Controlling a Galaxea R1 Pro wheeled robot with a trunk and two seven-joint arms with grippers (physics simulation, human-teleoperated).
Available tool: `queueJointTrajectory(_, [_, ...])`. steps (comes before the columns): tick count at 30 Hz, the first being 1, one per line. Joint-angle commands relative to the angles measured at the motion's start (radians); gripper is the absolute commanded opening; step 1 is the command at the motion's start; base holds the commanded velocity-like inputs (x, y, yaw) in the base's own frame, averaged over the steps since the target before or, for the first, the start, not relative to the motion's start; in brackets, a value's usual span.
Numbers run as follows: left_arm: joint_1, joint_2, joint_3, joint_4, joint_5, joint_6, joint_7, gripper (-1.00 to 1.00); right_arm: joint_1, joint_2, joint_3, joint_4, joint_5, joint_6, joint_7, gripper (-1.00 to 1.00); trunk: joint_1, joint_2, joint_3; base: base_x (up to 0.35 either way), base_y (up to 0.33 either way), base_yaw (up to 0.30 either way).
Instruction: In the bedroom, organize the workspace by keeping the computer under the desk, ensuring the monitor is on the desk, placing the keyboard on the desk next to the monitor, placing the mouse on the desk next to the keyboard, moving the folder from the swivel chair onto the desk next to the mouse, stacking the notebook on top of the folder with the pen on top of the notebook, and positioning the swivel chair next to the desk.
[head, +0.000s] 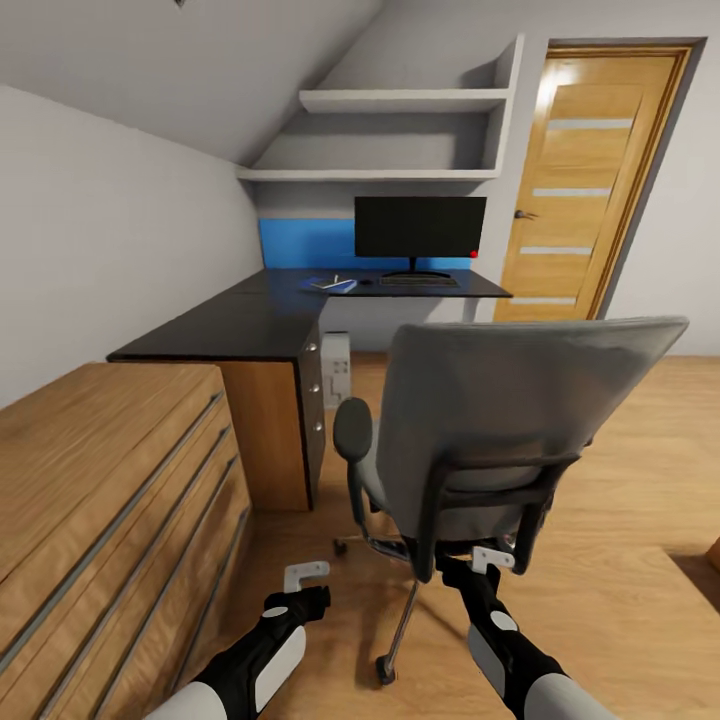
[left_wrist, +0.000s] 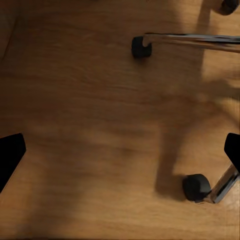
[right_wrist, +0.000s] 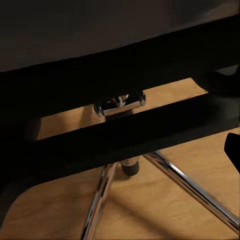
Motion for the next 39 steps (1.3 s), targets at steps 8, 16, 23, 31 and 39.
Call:
queueJointTrajectory(8, [-0.001, -0.001, -0.01, -0.001, 0.006, 0.005, 0.007, 1.0, 0.0, 0.0, -0.003, 0.012, -0.006, -0.005, 0.003, 1.0, 0.0, 0.0, -0.001, 0.0, 0.0, 0.236])
queueJointTrajectory(16, [-0.001, -0.003, -0.013, 0.011, 0.006, 0.005, 0.006, 1.0, 0.0, 0.0, -0.003, 0.012, -0.006, -0.006, 0.003, 1.0, 0.0, 0.0, -0.001, -0.018, 0.0, 0.031])
queueJointTrajectory(23, [-0.001, -0.006, -0.022, 0.017, 0.006, 0.006, 0.006, 1.0, 0.0, 0.0, -0.003, 0.012, -0.006, -0.006, 0.003, 1.0, 0.0, 0.0, -0.001, -0.172, 0.0, 0.003])
queueJointTrajectory(31, [-0.001, -0.006, -0.025, 0.018, 0.006, 0.006, 0.006, 1.0, 0.0, -0.001, -0.004, 0.012, -0.006, -0.006, 0.003, 1.0, 0.0, 0.0, -0.001, -0.306, 0.0, 0.0])
queueJointTrajectory(39, [-0.001, -0.006, -0.026, 0.019, 0.006, 0.006, 0.007, 1.0, 0.0, -0.001, -0.004, 0.013, -0.005, -0.006, 0.003, 1.0, 0.0, 0.0, -0.001, -0.317, -0.043, 0.0])
